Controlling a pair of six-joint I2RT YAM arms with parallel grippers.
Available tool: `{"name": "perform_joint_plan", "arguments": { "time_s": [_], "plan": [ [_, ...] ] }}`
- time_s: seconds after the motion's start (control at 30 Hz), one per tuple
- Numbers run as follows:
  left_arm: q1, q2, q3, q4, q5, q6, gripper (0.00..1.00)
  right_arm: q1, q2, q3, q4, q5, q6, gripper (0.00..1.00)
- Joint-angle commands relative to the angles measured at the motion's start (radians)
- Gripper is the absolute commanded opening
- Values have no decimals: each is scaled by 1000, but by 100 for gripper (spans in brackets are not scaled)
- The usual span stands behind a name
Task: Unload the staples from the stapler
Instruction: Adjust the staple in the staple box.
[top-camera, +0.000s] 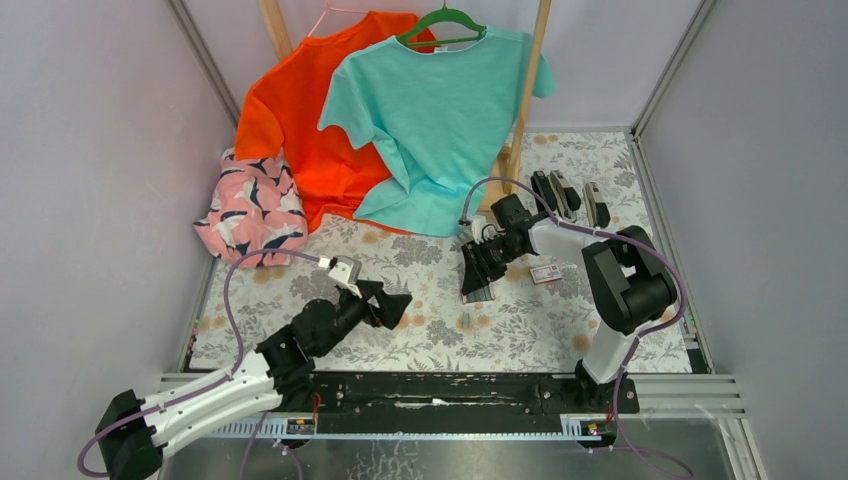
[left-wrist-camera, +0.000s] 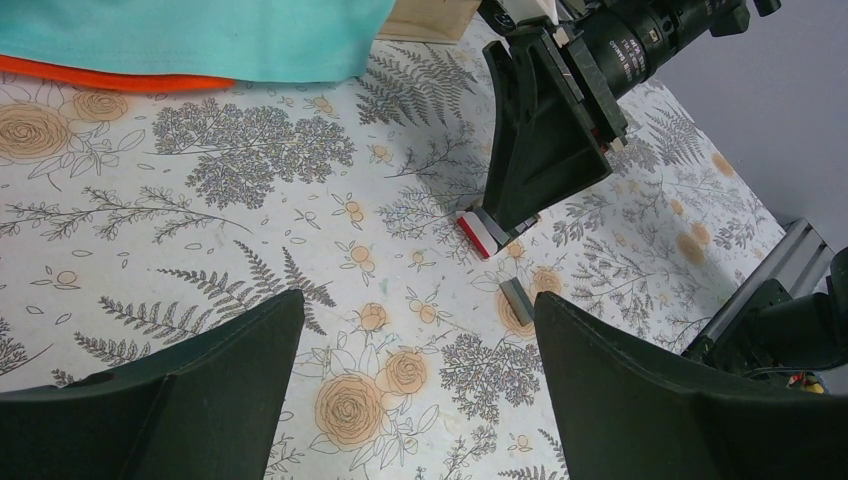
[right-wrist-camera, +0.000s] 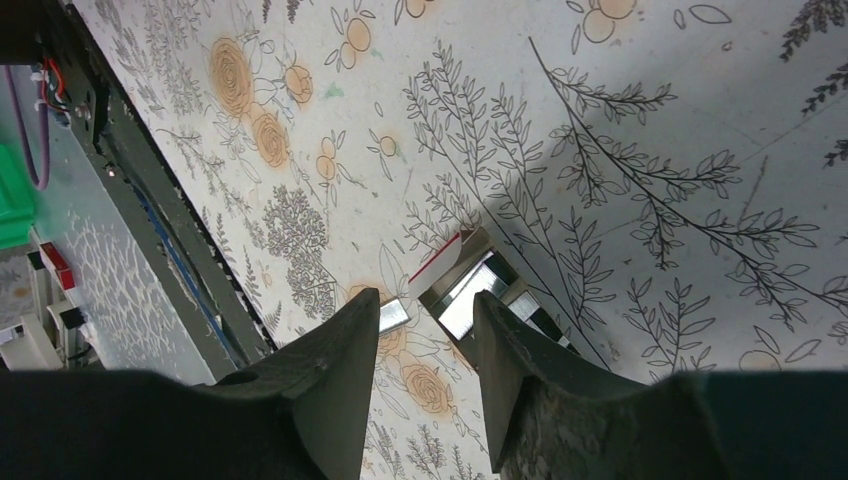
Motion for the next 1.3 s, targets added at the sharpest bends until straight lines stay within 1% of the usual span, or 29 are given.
{"name": "perform_joint_plan", "arguments": {
  "time_s": [0.0,0.83,1.27],
  "plan": [
    [2,2,4,38,-8,6,92,0,-1,15,7,24,12,48],
    [2,-9,4,30,-12,6,92,0,23,22,-13,21,5,48],
    [2,-8,4,31,-12,7,92,1,35,28,-22,-50,9,48]
  ]
}}
